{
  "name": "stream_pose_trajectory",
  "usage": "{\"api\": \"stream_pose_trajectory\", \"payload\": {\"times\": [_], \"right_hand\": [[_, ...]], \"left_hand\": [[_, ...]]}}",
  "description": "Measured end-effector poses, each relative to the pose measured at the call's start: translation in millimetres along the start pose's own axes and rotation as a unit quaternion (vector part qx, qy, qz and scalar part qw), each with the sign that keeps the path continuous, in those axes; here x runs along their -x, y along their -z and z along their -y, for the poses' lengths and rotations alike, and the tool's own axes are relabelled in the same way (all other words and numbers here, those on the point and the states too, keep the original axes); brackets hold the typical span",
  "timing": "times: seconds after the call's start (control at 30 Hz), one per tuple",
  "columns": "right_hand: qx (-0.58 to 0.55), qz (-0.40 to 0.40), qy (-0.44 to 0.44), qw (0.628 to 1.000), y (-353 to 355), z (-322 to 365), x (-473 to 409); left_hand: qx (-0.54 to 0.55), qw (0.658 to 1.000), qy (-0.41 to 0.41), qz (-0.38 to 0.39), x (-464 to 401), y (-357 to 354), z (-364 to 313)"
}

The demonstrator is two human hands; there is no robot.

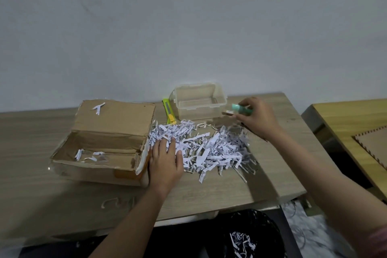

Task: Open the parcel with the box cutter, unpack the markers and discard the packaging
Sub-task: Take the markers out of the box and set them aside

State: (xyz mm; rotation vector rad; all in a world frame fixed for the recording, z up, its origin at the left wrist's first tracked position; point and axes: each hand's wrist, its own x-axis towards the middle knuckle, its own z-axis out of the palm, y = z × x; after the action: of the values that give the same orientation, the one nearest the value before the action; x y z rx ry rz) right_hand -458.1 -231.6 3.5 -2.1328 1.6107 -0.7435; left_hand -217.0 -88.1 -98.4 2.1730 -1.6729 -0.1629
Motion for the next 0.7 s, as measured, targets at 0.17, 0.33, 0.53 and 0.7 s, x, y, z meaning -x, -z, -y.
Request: {"api": "stream_pose_trajectory", "payload": {"times": [0.17, 0.33, 0.53, 0.7], "right_hand": [[-0.004, -0.079, -0.141, 0.987, 20, -59, 13], [-0.062, -0.121, -0.254, 0.958, 13, -93, 20], [-0.131, -0.122, -0.293, 0.939, -1, -110, 8], [-0.177, -0.104, -0.280, 0.938, -8, -113, 8]], "left_hand": [[-0.001, 1.000, -0.006, -0.003, -1, 1, -1], [-0.011, 1.000, -0.001, 0.002, 0, -1, -2], [-0.009, 1.000, 0.015, 0.012, -2, -2, -3], [-0.004, 1.000, 0.004, -0.006, -3, -4, -1]]}}
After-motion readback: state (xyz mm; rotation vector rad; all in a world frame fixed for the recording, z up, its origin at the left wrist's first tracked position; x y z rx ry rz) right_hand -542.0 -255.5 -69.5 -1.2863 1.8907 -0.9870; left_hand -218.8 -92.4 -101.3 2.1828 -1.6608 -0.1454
